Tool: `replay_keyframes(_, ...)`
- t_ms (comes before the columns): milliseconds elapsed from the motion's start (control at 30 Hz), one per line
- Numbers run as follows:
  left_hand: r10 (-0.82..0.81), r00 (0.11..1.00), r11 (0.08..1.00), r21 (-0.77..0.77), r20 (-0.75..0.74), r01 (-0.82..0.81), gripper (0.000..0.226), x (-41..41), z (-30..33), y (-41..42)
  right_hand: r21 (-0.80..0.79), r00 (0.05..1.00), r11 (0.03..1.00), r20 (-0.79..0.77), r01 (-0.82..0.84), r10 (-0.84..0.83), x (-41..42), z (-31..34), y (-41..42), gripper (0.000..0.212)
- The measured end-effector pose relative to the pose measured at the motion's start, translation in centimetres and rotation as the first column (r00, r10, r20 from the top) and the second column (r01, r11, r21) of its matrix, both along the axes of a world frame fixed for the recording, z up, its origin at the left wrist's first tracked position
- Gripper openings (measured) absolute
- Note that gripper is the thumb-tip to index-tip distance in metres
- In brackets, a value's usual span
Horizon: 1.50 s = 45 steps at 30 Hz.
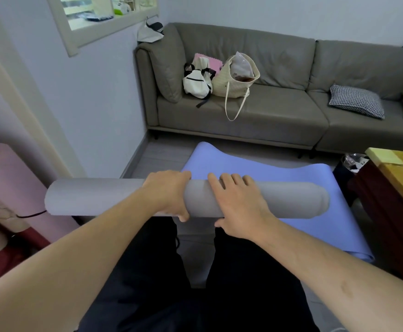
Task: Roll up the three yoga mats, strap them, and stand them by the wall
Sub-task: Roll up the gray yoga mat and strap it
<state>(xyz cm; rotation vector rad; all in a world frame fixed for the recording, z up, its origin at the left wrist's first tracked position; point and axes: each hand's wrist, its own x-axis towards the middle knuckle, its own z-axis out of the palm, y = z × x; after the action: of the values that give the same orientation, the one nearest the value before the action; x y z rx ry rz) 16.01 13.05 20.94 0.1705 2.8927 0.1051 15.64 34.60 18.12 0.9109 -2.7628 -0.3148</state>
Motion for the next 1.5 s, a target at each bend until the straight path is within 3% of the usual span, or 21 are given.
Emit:
replay_keyframes(100, 0.012, 0.99, 1.0, -0.011, 0.138, -0.011, 0.073, 0.0, -0.6, 0.1, 0.049, 0.993, 0.999, 0.114, -0.008, 0.002, 0.1, -0.1, -0.4, 0.089)
replay_keyframes(167, 0.029, 0.988, 0.999, -0.034, 0.152, -0.024, 0.077, 0.3, -1.2, 0.5, 0.045, 0.976, 0.999, 0.216, -0.012, 0.002, -0.3, -0.4, -0.5, 0.076)
replay_keyframes(333, -0.027, 0.991, 0.982, -0.19, -0.129, 0.002, 0.088, 1.8, -3.9, 1.5, 0.026, 0.901, 0.999, 0.431, 0.042, -0.049, -2.2, 0.3, -0.8, 0.061)
replay_keyframes(433, -0.011, 0.993, 0.987, -0.162, -0.121, -0.008, 0.083, 1.6, -4.1, 1.3, -0.011, 0.915, 0.999, 0.402, 0.044, -0.036, -2.0, 0.0, -0.9, 0.067)
replay_keyframes(567, 0.024, 1.0, 0.994, -0.108, -0.011, -0.025, 0.076, 0.4, -2.8, 1.2, 0.001, 0.988, 1.0, 0.154, 0.009, -0.009, -0.3, -2.0, -0.1, 0.097)
replay_keyframes(633, 0.021, 1.0, 0.993, -0.115, 0.003, -0.021, 0.075, 0.2, -2.7, 1.3, -0.004, 0.994, 1.0, 0.108, 0.025, -0.025, 0.0, -2.7, -0.1, 0.098)
replay_keyframes(833, -0.068, 0.974, 0.973, -0.228, -0.218, 0.017, 0.078, 1.7, -4.6, 1.5, -0.03, 0.972, 0.998, 0.231, 0.051, -0.043, -1.6, -1.9, -0.5, 0.078)
replay_keyframes(1067, -0.061, 0.975, 0.98, -0.198, -0.213, 0.018, 0.073, 1.3, -2.5, 1.0, -0.041, 0.973, 0.999, 0.228, 0.031, -0.021, -2.2, -0.4, -0.3, 0.076)
replay_keyframes(1233, -0.043, 0.994, 0.991, -0.128, -0.105, 0.03, 0.071, 1.0, -0.2, 0.8, -0.032, 0.946, 0.999, 0.325, 0.021, -0.009, -2.5, 2.5, -0.3, 0.066)
replay_keyframes(1400, -0.061, 0.998, 0.997, -0.045, 0.032, 0.063, 0.069, 1.0, -0.2, 0.7, -0.004, 0.867, 0.999, 0.497, 0.046, -0.038, -1.9, 3.8, -0.2, 0.07)
replay_keyframes(1500, -0.069, 0.994, 0.996, -0.043, 0.084, 0.073, 0.069, 1.0, -0.9, 0.5, -0.015, 0.903, 0.999, 0.429, 0.032, -0.023, -0.7, 1.9, -0.2, 0.085)
